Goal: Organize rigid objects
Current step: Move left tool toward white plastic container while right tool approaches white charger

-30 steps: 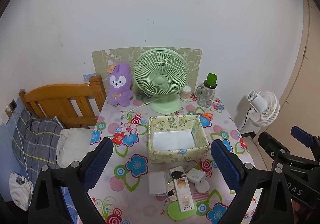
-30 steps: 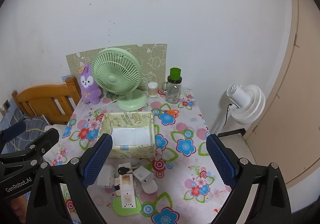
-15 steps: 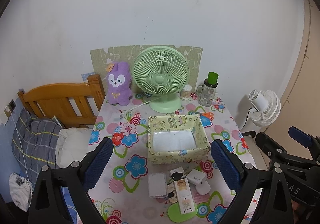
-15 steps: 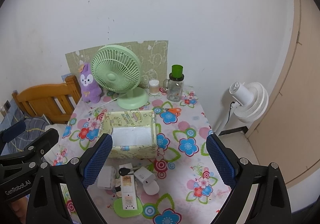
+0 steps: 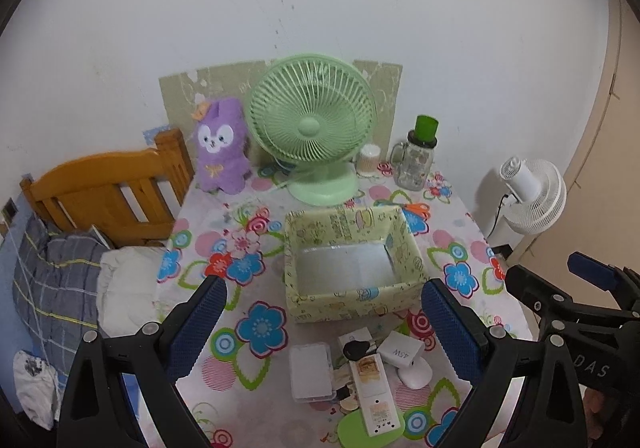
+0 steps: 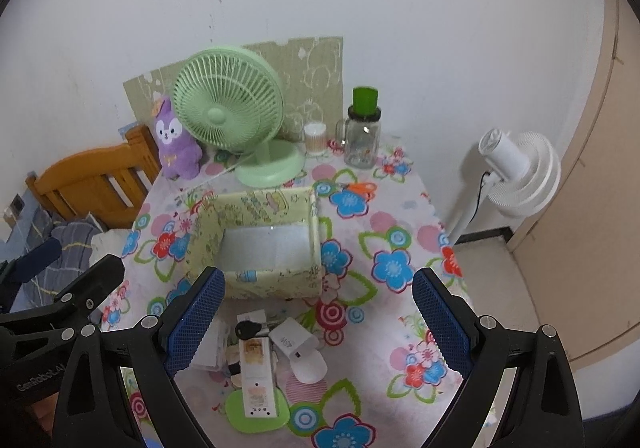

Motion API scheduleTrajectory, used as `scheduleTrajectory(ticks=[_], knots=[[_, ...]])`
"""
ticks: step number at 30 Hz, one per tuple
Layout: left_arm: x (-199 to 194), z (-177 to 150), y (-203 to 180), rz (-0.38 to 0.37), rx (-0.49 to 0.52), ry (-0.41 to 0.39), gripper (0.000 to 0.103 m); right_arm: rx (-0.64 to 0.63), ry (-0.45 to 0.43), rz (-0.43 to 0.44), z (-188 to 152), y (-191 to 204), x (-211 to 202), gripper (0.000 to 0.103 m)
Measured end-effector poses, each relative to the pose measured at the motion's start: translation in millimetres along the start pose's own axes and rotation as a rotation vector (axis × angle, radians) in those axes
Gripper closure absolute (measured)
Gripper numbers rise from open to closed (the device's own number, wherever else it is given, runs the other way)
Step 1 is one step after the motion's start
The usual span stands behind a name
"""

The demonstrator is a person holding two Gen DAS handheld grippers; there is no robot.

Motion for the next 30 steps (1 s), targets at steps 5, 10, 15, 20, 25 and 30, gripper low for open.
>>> scheduleTrajectory(ticks=[5,10,15,20,25,30], knots=[[21.9,-14.3,5.3,-0.02,-0.024,0.031,0.004,0.016,0.009,0.026,-15.0,-1.4,19.5,0.007],[44.5,-31.0,7.9,-0.014,-0.022,0.072,0.004,-0.001,0.039,0.029,-31.3,-0.2,43.1,0.007],[64.8,-48.1,12.9,-0.006,-0.023,0.111,0.004,0.005,0.069,0.035,-45.3,0.0,64.0,0.007],[85.5,-65.5,17.1,0.001,-0.028,0.164,0.004,-0.02,0.094,0.02,-57.8,1.8,84.9,0.007],[104.2,-82.3,22.2,0.007,-0.039,0.209,0.004,-0.031,0.111,0.017,-68.0,3.3,102.2,0.007],[120.7,-101.3,26.7,0.018,-0.043,0.26,0.004,-0.028,0.135,0.025,-79.9,5.5,118.8,0.007]])
Point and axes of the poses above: each gripper's, at about its wrist camera, not at the fingertips, and x roughly the way its jaws point, y to its left, z to its top, the point moved 7 cm from there along x, roughly the way its jaws point, and after that the axes turned 3 degrees about -y, right-handed, at the moved point
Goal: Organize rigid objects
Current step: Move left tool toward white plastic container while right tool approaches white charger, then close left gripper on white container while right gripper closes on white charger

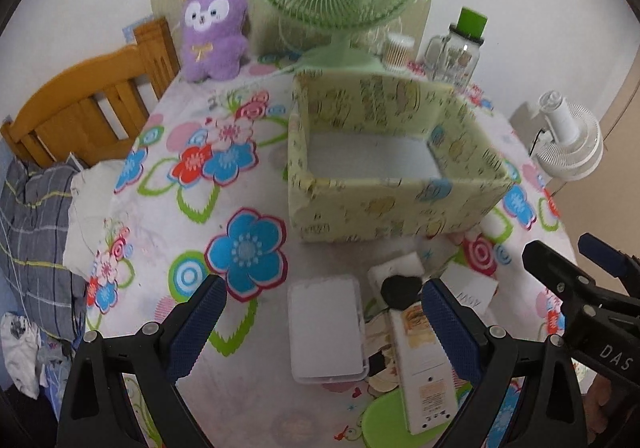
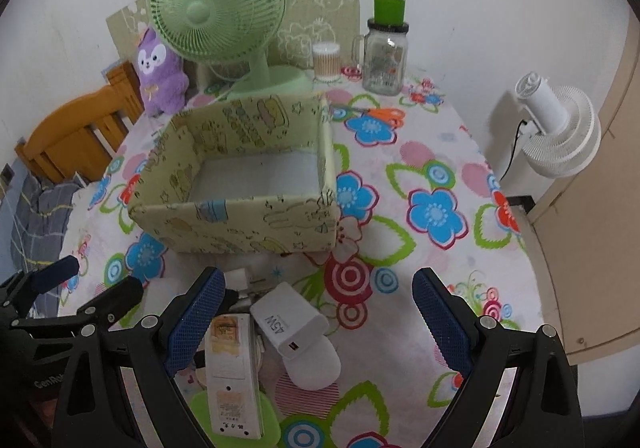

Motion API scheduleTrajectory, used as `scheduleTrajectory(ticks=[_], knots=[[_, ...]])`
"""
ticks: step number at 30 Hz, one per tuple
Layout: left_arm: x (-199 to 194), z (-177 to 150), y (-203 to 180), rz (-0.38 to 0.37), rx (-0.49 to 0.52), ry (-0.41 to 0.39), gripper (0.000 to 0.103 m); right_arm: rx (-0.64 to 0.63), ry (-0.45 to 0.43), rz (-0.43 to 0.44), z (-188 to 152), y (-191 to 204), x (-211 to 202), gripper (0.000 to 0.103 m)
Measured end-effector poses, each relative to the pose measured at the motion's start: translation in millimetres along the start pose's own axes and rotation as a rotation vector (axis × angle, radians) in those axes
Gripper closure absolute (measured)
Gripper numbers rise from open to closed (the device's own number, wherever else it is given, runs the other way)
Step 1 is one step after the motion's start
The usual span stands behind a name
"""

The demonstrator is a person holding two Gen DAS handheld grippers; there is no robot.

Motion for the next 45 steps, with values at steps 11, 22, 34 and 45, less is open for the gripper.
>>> scheduleTrajectory(ticks=[11,22,34,45], knots=[[37.8,-23.4,2.8,0.014,-0.013,0.082,0.007,-0.028,0.068,-0.003,-24.3,2.9,36.5,0.011],[63.3,-39.0,7.1,0.022,-0.015,0.145,0.012,-0.077,0.104,0.002,-34.4,12.0,59.1,0.018],[73.2,-44.1,11.9,0.028,-0.014,0.146,0.025,-0.151,0.128,0.017,-42.4,26.2,79.6,0.022],[79.5,-48.2,15.6,0.045,-0.045,0.164,0.041,-0.151,0.114,0.048,-42.8,31.8,93.3,0.035]])
Point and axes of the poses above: each gripper's, at about its wrist camera, not at the fingertips, and x roughly the way its jaws point, y to its left, z to its top, the point moved 7 cm from there along x, roughly the way its jaws point, and after that the axes turned 3 degrees about -y, right-handed, at the moved point
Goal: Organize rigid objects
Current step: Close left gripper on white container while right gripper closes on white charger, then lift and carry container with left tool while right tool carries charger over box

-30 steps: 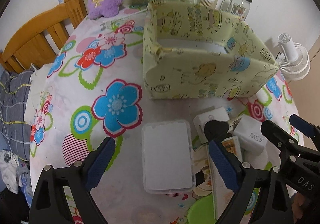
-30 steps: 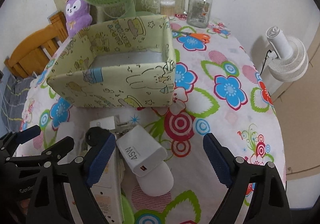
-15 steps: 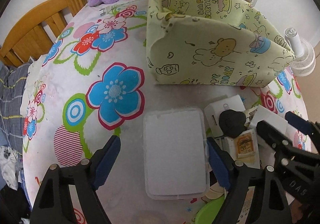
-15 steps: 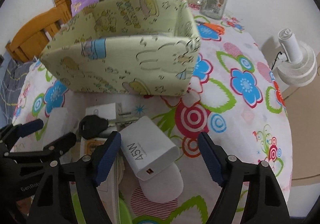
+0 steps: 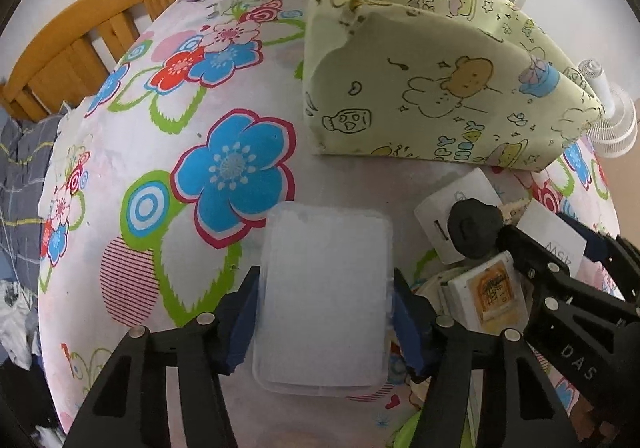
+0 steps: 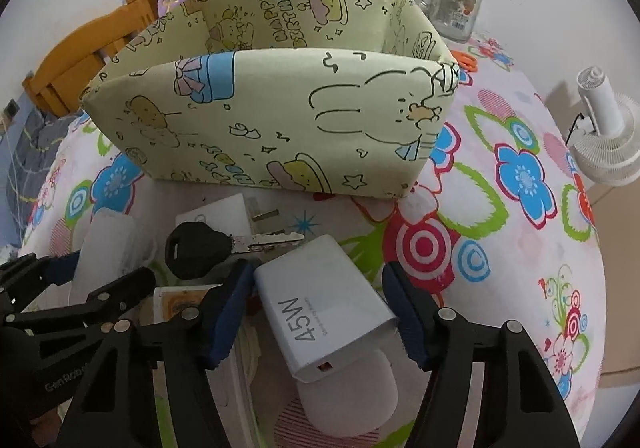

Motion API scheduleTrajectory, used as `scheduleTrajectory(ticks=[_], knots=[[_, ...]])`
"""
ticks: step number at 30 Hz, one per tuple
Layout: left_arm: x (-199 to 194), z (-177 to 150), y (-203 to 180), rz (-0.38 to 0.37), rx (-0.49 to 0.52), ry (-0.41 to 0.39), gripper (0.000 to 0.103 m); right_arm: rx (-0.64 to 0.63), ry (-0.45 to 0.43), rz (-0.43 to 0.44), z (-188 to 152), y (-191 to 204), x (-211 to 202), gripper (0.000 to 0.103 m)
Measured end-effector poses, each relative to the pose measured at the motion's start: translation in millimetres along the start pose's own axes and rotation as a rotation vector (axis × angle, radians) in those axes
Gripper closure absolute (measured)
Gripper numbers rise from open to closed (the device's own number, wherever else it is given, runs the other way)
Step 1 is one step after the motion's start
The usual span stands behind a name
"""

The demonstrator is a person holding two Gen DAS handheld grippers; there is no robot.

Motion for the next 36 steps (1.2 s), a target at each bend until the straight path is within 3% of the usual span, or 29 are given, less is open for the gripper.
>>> scheduleTrajectory(ticks=[10,36], knots=[[-16.0,6.7,-13.8,-0.024,0.017,-0.039,0.041,0.041,-0.01,-0.006,-3.6,-8.8,-12.3,0.035],[-108.0,37.7,-39.6,-0.062,0.086,-0.182,0.042,0.151,-0.187,-0.048,30.8,-22.0,-109.6,0.035]])
Point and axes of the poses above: each gripper's, at about its wrist camera, not at the fingertips, and x roughly the way its jaws point, y to its left, z to its top, the point moved 7 cm from there along x, roughly the way its jaws point, and after that the axes turned 3 degrees about -y, right-handed, at the moved point
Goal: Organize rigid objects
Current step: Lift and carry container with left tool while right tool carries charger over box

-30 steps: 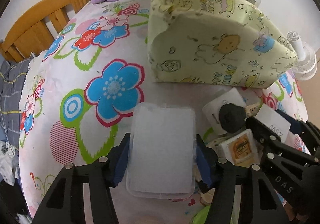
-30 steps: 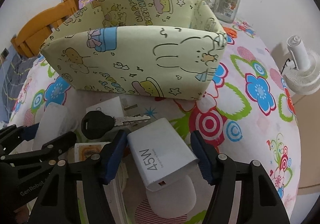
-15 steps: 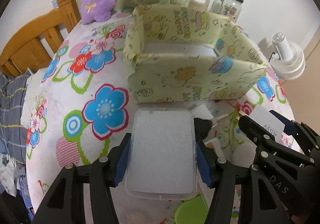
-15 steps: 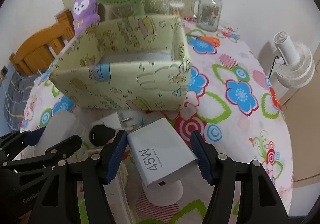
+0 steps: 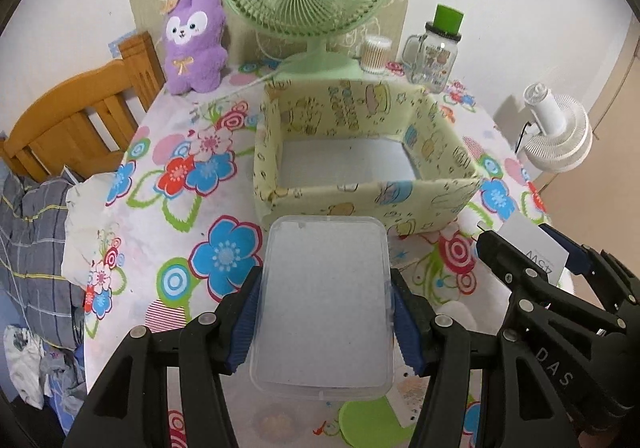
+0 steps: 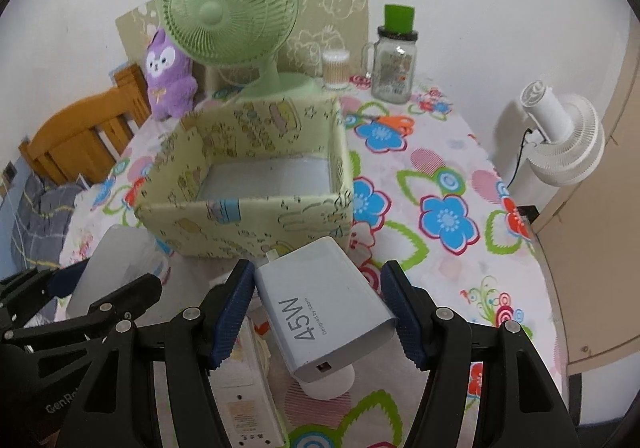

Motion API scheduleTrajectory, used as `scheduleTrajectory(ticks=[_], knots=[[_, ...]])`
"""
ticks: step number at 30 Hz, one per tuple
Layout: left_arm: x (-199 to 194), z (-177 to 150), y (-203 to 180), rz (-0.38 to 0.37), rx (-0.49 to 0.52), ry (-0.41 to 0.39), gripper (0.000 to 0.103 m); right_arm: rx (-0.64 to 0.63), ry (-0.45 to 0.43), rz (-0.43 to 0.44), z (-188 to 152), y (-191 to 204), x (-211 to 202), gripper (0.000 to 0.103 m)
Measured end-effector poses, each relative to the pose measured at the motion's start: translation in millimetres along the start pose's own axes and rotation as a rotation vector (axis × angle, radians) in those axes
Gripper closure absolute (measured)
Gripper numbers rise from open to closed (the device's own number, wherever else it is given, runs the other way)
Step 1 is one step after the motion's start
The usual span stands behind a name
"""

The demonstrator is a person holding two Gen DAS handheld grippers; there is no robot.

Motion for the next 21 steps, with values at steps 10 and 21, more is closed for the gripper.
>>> scheduleTrajectory(ticks=[10,21], knots=[[-34.0,12.3,0.3,-0.006,0.014,-0.054,0.042,-0.001,-0.062,-0.012,17.7,6.2,-37.0,0.035],[-51.9,21.7,8.9,-0.021,0.025,-0.077,0.042,0.01,-0.079,-0.033,27.3,15.1,-60.0,0.035]])
Point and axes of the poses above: each gripper's, at about its wrist camera, not at the fingertips, and x roughly the way its jaws point, y to its left, z to its top, the point moved 7 cm from there along x, roughly the way its jaws point, and after that the axes turned 3 degrees about -y, right-handed, at the moved point
